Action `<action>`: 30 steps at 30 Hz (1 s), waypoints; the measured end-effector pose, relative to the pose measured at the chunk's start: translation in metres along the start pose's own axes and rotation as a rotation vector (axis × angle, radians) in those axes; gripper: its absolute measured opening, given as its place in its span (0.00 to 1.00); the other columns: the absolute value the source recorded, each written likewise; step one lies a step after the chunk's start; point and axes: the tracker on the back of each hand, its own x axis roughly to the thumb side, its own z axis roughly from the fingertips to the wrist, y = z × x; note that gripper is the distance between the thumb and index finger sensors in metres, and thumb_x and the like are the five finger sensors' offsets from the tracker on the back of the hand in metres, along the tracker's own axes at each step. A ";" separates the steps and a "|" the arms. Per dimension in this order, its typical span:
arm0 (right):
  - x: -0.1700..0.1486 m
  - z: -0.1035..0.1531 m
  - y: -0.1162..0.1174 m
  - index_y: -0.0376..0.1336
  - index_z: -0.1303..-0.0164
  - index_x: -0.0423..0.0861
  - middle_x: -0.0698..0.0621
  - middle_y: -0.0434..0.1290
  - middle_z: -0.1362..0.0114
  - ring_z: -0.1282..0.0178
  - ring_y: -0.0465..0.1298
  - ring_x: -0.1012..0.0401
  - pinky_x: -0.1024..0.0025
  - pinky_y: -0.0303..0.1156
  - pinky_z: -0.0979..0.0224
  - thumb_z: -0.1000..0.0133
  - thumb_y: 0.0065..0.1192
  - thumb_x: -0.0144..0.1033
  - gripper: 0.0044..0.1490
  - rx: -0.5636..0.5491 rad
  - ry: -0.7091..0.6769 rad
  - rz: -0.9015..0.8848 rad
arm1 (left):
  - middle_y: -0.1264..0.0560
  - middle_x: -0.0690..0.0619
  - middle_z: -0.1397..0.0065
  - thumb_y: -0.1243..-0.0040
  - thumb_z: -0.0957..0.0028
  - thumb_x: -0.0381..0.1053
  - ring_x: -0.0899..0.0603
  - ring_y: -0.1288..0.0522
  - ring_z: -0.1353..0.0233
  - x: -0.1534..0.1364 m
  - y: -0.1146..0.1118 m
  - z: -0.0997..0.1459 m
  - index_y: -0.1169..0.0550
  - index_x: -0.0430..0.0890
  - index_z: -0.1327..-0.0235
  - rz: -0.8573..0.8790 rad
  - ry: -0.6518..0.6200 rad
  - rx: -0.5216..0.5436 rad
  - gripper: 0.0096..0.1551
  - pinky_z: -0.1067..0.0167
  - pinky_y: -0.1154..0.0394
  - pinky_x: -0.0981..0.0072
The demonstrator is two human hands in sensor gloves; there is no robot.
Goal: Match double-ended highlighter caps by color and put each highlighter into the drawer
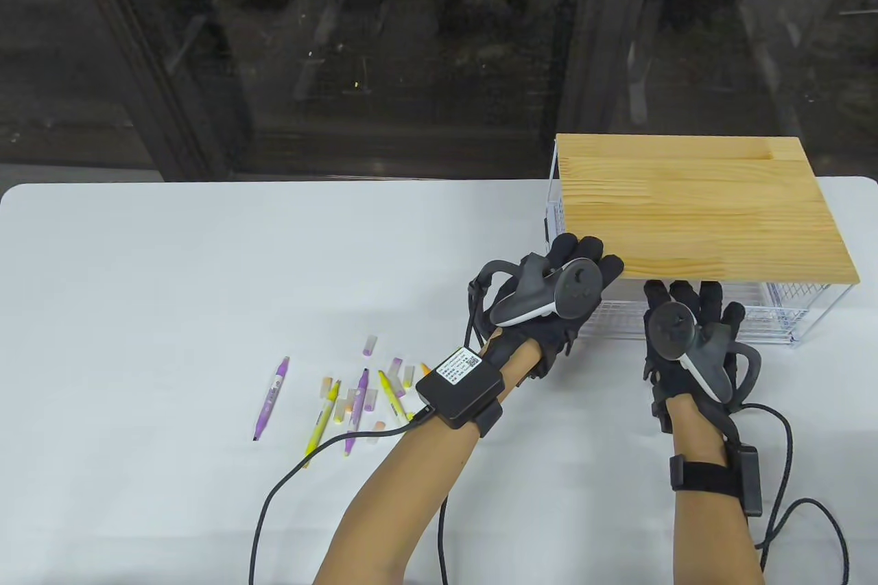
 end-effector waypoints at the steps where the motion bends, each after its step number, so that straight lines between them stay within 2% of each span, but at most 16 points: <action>1: -0.002 -0.001 0.002 0.59 0.27 0.70 0.52 0.60 0.16 0.18 0.52 0.38 0.36 0.43 0.22 0.42 0.49 0.46 0.29 0.015 -0.005 -0.017 | 0.37 0.63 0.16 0.48 0.52 0.61 0.45 0.43 0.16 0.000 0.000 0.000 0.33 0.70 0.28 0.002 0.000 0.001 0.33 0.33 0.31 0.38; 5: -0.001 -0.003 0.000 0.64 0.31 0.69 0.51 0.65 0.19 0.21 0.54 0.37 0.42 0.48 0.22 0.42 0.49 0.45 0.27 0.002 0.013 -0.054 | 0.36 0.64 0.17 0.48 0.52 0.61 0.46 0.42 0.16 0.000 0.001 -0.001 0.33 0.71 0.29 -0.002 0.013 0.001 0.33 0.34 0.29 0.38; 15: -0.002 0.002 -0.004 0.69 0.37 0.67 0.50 0.67 0.22 0.23 0.57 0.36 0.42 0.49 0.24 0.44 0.52 0.44 0.25 0.003 0.026 -0.090 | 0.35 0.65 0.18 0.47 0.53 0.61 0.47 0.41 0.17 0.001 0.002 -0.001 0.31 0.72 0.30 -0.001 0.037 0.006 0.33 0.35 0.27 0.39; 30: -0.008 0.027 -0.020 0.72 0.39 0.64 0.48 0.71 0.26 0.25 0.61 0.36 0.41 0.52 0.25 0.44 0.55 0.43 0.24 0.066 -0.003 -0.074 | 0.34 0.64 0.18 0.47 0.53 0.61 0.46 0.41 0.17 0.003 0.002 -0.001 0.31 0.71 0.29 0.001 0.051 0.008 0.33 0.36 0.27 0.40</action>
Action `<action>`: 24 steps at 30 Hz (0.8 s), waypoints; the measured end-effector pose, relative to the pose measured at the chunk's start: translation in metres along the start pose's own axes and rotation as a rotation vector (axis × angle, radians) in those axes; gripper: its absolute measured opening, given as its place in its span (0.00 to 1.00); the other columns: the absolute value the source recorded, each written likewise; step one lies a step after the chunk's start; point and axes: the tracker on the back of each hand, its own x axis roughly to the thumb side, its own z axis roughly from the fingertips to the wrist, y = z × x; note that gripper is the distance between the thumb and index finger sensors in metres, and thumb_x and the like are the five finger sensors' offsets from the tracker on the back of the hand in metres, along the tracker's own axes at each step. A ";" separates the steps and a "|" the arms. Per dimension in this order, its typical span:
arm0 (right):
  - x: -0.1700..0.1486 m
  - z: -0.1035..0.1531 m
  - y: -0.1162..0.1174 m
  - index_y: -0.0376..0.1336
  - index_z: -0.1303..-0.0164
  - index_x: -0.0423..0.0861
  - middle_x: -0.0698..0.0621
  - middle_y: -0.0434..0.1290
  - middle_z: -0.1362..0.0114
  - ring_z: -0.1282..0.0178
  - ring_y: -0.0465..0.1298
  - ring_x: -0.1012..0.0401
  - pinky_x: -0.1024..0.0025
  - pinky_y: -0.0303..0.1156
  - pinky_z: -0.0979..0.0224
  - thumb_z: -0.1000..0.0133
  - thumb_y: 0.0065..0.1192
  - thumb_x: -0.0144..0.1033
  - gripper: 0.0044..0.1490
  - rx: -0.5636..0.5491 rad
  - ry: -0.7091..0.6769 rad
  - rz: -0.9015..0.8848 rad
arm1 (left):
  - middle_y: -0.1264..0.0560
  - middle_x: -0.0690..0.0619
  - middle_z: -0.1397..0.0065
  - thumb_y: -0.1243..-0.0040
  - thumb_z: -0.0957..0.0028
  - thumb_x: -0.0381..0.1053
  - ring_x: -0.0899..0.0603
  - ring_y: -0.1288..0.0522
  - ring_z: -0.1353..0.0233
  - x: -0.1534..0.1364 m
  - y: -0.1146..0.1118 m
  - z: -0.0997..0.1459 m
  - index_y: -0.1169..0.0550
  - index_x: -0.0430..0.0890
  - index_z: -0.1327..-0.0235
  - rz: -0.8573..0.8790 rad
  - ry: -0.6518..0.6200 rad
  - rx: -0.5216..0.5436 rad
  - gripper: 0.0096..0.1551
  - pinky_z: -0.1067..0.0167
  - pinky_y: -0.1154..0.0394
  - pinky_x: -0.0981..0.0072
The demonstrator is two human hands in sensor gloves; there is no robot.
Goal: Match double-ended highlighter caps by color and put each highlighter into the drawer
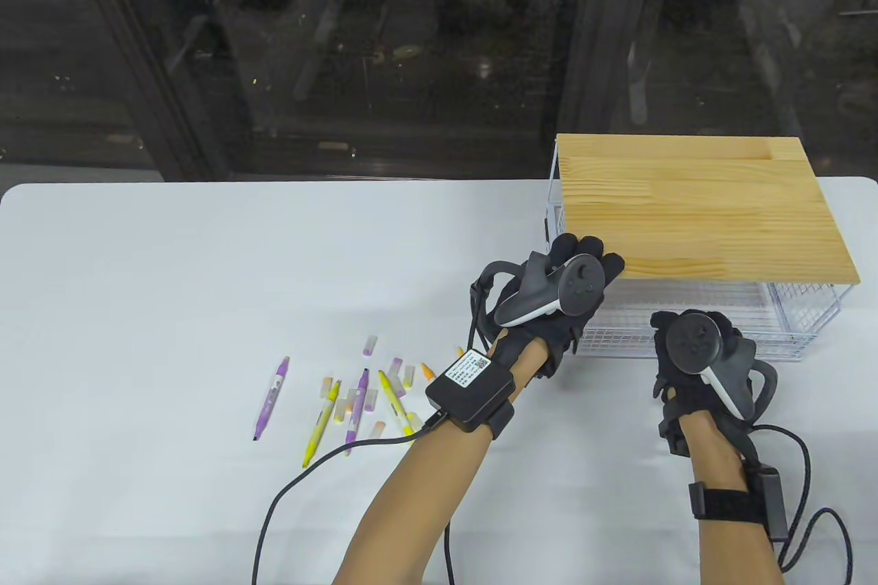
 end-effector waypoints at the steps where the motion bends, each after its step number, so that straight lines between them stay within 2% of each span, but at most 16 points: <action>1: 0.000 0.002 0.000 0.72 0.39 0.64 0.48 0.71 0.26 0.26 0.61 0.37 0.40 0.52 0.25 0.44 0.55 0.43 0.24 -0.009 0.000 -0.002 | 0.35 0.64 0.18 0.47 0.53 0.61 0.47 0.41 0.17 0.000 0.000 0.000 0.31 0.71 0.29 0.000 0.002 0.000 0.33 0.36 0.27 0.40; 24: -0.005 0.025 -0.011 0.77 0.43 0.60 0.46 0.75 0.29 0.28 0.64 0.36 0.40 0.54 0.27 0.46 0.61 0.42 0.23 -0.020 0.013 -0.070 | 0.34 0.64 0.18 0.46 0.53 0.60 0.46 0.41 0.17 0.002 -0.002 0.002 0.31 0.71 0.30 0.002 0.014 0.022 0.33 0.37 0.26 0.40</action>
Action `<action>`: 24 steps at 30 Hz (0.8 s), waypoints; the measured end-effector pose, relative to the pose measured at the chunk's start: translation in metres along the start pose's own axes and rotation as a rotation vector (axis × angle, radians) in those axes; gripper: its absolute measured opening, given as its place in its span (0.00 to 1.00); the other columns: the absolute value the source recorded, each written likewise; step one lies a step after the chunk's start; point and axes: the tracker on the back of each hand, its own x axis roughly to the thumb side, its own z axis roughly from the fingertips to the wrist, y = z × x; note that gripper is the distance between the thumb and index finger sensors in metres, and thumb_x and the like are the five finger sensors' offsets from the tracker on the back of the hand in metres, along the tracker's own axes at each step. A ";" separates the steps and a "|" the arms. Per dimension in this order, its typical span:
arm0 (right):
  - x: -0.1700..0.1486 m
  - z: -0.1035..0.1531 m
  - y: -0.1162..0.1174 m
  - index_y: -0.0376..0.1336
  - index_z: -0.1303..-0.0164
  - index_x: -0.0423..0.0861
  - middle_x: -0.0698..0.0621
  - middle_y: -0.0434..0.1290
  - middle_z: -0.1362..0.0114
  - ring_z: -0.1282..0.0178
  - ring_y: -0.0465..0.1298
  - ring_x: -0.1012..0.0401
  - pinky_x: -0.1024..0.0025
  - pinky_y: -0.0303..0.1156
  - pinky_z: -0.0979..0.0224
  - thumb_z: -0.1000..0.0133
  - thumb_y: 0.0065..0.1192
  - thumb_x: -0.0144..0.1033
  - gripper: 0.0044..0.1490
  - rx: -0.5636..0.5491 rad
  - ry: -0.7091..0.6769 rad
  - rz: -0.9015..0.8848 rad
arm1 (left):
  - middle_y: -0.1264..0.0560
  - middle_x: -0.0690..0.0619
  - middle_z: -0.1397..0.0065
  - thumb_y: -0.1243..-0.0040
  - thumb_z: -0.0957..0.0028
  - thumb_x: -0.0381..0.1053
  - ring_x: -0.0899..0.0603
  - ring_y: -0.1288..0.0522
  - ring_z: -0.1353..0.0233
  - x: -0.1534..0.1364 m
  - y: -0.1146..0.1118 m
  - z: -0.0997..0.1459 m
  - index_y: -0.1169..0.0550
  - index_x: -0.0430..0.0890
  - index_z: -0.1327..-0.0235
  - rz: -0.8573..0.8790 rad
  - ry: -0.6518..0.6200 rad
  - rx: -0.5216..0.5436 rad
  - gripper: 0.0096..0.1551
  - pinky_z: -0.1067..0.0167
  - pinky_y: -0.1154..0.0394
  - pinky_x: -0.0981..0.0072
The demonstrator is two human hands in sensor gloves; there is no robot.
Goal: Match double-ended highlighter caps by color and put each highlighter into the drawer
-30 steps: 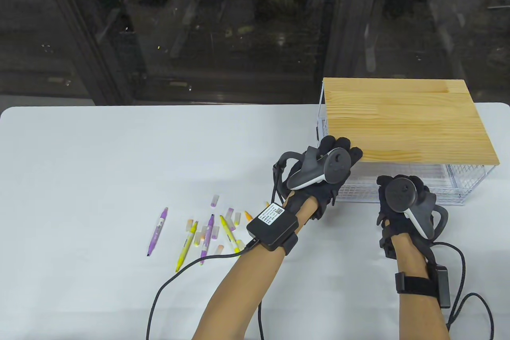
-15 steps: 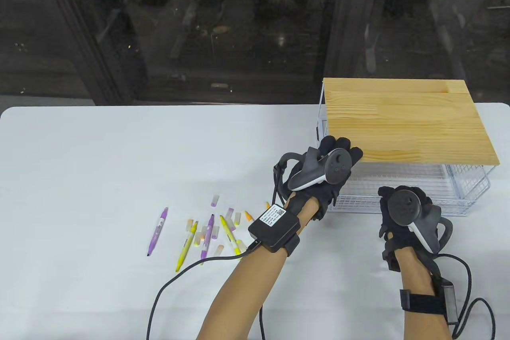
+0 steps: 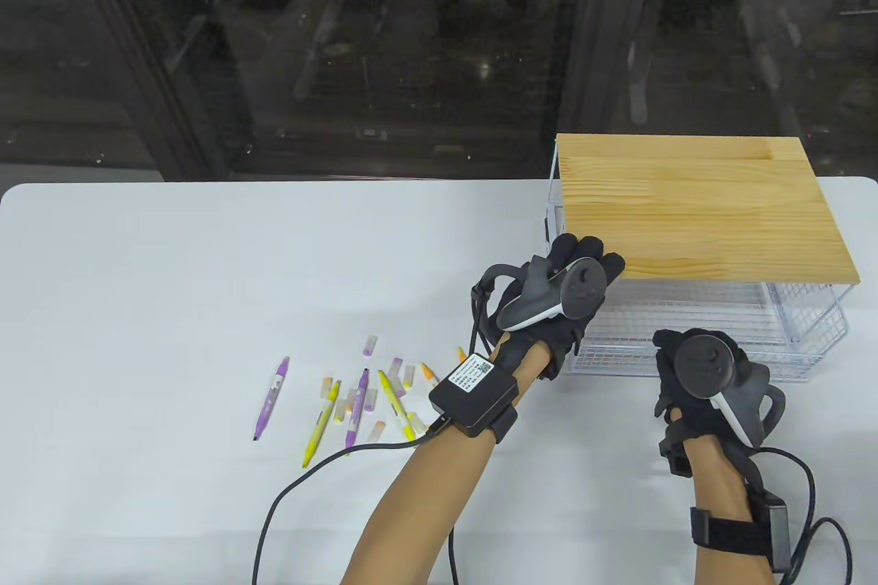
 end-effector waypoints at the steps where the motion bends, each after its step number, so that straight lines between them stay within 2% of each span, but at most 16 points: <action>1: 0.000 0.001 -0.001 0.77 0.44 0.60 0.46 0.75 0.29 0.28 0.64 0.36 0.40 0.54 0.27 0.46 0.62 0.42 0.23 0.001 0.001 -0.004 | 0.34 0.64 0.18 0.46 0.53 0.60 0.46 0.41 0.17 0.000 0.000 0.000 0.31 0.71 0.30 0.002 0.001 -0.001 0.33 0.37 0.26 0.40; 24: 0.000 0.008 -0.011 0.81 0.47 0.54 0.42 0.78 0.32 0.30 0.66 0.34 0.37 0.54 0.28 0.47 0.67 0.41 0.21 0.102 0.048 -0.026 | 0.34 0.64 0.18 0.46 0.53 0.60 0.46 0.41 0.17 0.000 0.000 0.001 0.30 0.70 0.30 0.005 0.005 0.005 0.33 0.37 0.26 0.40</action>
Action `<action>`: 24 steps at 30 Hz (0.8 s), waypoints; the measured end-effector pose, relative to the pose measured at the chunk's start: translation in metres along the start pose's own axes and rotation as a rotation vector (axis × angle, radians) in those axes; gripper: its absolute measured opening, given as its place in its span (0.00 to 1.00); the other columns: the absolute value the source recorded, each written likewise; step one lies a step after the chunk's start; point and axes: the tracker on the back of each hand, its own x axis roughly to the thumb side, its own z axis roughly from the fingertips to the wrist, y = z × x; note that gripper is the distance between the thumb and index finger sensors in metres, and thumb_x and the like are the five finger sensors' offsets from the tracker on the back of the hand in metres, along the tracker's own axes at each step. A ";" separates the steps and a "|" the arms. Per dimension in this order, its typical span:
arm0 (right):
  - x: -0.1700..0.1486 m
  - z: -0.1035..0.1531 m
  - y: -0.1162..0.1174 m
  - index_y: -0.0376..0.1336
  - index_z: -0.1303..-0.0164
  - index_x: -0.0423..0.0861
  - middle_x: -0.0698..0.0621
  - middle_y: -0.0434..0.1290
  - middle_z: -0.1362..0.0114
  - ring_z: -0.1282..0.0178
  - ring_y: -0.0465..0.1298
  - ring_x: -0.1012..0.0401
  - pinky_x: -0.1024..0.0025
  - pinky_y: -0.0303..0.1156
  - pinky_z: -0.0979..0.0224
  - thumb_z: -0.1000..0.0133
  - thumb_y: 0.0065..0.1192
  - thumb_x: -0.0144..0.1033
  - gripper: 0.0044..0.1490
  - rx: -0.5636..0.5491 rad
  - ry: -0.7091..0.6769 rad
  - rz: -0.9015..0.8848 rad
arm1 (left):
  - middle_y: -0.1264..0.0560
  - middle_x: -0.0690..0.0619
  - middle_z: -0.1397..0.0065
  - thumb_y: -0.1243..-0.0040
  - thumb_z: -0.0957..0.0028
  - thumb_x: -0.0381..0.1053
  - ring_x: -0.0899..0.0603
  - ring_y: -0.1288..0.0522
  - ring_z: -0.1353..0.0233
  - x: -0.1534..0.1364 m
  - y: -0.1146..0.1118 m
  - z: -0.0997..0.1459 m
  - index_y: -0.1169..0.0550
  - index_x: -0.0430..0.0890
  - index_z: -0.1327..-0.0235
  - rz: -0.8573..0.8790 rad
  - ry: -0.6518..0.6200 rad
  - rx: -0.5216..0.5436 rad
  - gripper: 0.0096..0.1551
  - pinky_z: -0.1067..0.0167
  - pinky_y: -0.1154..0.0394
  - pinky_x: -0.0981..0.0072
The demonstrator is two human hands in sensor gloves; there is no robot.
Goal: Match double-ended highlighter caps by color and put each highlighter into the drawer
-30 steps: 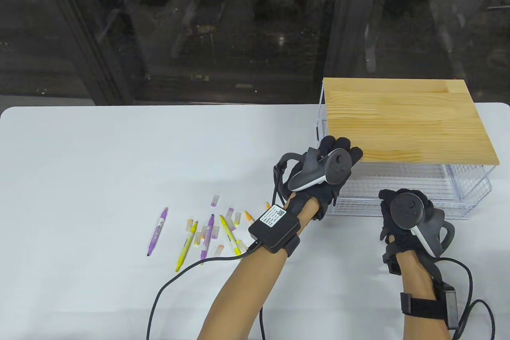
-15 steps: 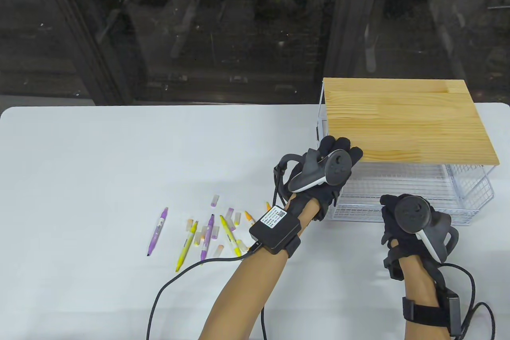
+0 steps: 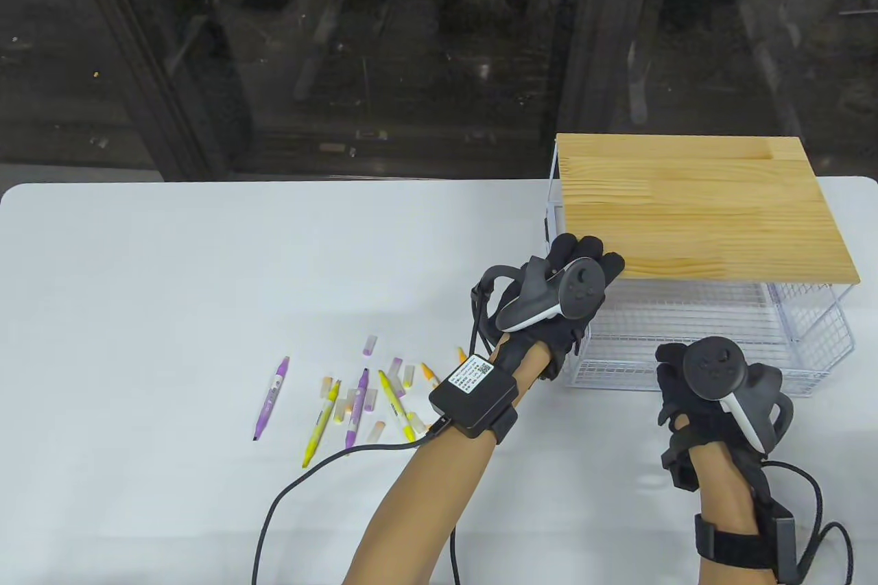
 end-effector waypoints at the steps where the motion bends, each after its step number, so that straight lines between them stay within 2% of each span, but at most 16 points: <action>1: 0.000 0.000 0.000 0.81 0.47 0.54 0.42 0.78 0.32 0.30 0.66 0.34 0.37 0.54 0.28 0.47 0.67 0.41 0.22 0.005 0.002 -0.001 | 0.34 0.64 0.18 0.46 0.53 0.60 0.46 0.41 0.17 0.000 0.000 0.000 0.30 0.70 0.30 0.000 0.000 0.000 0.33 0.37 0.26 0.40; 18: -0.002 0.004 -0.001 0.81 0.46 0.51 0.41 0.77 0.32 0.31 0.66 0.33 0.36 0.52 0.28 0.46 0.67 0.40 0.22 0.114 0.045 -0.012 | 0.34 0.64 0.18 0.46 0.53 0.60 0.46 0.41 0.17 0.001 0.000 0.001 0.31 0.71 0.30 -0.009 0.002 0.004 0.33 0.37 0.26 0.39; 24: -0.002 0.004 -0.001 0.80 0.45 0.51 0.41 0.77 0.31 0.30 0.66 0.33 0.36 0.51 0.28 0.46 0.67 0.40 0.22 0.109 0.042 -0.013 | 0.35 0.64 0.18 0.46 0.53 0.60 0.47 0.42 0.17 -0.001 0.000 0.000 0.32 0.71 0.29 -0.002 -0.003 -0.009 0.33 0.36 0.27 0.39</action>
